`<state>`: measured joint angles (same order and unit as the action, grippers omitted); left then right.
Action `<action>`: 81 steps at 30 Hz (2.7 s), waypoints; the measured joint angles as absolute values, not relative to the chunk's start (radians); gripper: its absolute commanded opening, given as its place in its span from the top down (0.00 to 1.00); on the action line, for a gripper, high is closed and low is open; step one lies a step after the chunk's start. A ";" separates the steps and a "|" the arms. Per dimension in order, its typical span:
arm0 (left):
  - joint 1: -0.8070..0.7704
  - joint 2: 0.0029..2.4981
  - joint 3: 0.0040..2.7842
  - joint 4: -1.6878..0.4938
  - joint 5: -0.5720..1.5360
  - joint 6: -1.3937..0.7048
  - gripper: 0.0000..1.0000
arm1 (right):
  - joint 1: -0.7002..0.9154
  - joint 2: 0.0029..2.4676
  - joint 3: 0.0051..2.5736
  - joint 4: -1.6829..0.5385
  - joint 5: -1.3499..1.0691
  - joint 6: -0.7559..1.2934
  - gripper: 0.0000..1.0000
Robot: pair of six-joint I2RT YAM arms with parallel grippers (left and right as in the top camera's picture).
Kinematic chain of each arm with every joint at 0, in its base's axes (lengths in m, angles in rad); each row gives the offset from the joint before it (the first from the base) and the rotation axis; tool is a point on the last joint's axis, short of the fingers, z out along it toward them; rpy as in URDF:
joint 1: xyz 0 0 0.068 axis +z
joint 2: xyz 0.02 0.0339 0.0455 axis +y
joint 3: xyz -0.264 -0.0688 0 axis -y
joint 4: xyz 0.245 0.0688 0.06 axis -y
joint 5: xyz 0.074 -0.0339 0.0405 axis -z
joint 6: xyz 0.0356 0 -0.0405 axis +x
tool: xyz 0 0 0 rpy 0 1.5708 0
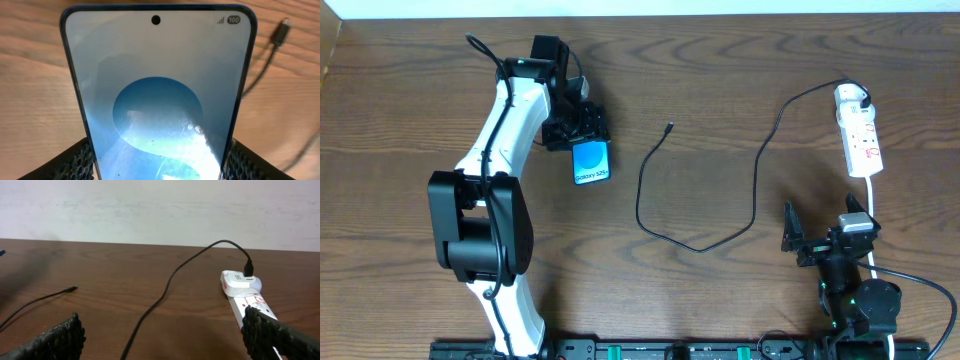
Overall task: Plug charger to phone and switch on socket
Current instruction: 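Lift the phone with the left gripper and tilt it upright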
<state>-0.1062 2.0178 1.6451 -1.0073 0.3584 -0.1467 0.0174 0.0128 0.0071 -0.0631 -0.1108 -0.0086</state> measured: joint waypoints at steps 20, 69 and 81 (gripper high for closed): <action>-0.106 2.018 1.645 -1.111 0.612 -0.326 0.33 | 0.017 0.013 0.007 -0.063 -0.111 -0.009 0.01; -0.106 2.018 1.645 -1.142 1.140 -0.717 0.34 | 0.017 0.013 0.007 -0.063 -0.111 -0.009 0.01; -0.106 2.018 1.645 -1.149 1.251 -0.839 0.34 | 0.017 0.013 0.007 -0.063 -0.111 -0.009 0.01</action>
